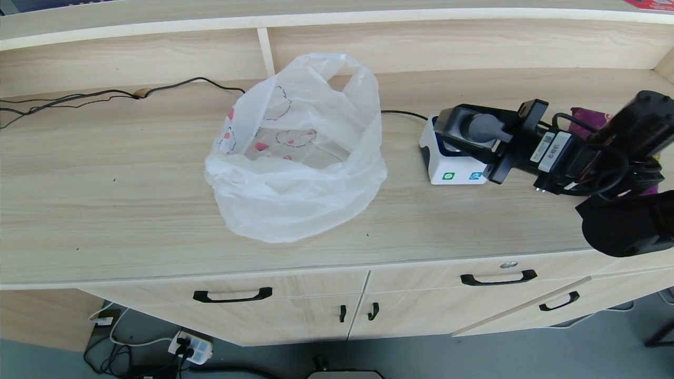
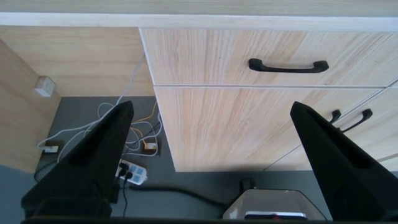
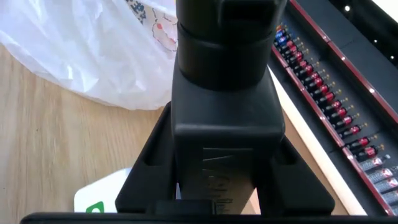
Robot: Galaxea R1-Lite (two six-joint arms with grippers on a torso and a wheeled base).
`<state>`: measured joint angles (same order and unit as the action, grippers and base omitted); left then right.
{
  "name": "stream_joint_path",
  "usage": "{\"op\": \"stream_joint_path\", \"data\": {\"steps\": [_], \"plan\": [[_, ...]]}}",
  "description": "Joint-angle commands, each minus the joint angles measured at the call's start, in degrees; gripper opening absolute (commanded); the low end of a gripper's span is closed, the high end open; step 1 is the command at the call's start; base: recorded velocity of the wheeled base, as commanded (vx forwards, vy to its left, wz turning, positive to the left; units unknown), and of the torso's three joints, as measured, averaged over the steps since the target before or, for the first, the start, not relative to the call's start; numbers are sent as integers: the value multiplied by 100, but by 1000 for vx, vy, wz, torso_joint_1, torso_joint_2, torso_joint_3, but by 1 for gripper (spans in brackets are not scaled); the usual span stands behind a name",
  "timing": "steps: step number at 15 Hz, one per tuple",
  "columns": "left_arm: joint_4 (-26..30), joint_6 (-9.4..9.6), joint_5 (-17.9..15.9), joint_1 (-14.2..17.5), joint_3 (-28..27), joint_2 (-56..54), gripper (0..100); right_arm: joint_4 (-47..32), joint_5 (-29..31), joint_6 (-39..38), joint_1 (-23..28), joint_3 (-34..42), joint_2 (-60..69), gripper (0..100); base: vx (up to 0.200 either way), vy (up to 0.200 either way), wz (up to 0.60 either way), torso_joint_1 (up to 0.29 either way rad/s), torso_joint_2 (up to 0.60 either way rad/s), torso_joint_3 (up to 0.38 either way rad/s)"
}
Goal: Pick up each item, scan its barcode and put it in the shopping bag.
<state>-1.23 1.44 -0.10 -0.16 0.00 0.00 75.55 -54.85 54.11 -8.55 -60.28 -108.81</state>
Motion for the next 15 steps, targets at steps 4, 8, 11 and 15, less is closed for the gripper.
{"op": "stream_joint_path", "data": {"steps": [4,8,11,15], "plan": [[-9,-12,1,7,0,9,100,-13,132,3,2,-230,-140,0,0,0,0,0,0,0],[-9,-3,1,7,0,9,100,-5,114,-32,169,-256,-131,0,0,0,0,0,0,0],[0,-3,1,-2,0,0,100,13,114,-76,222,-265,-149,0,0,0,0,0,0,0],[0,-3,1,7,0,9,100,30,396,-454,-33,-133,238,0,0,0,0,0,0,0]]}}
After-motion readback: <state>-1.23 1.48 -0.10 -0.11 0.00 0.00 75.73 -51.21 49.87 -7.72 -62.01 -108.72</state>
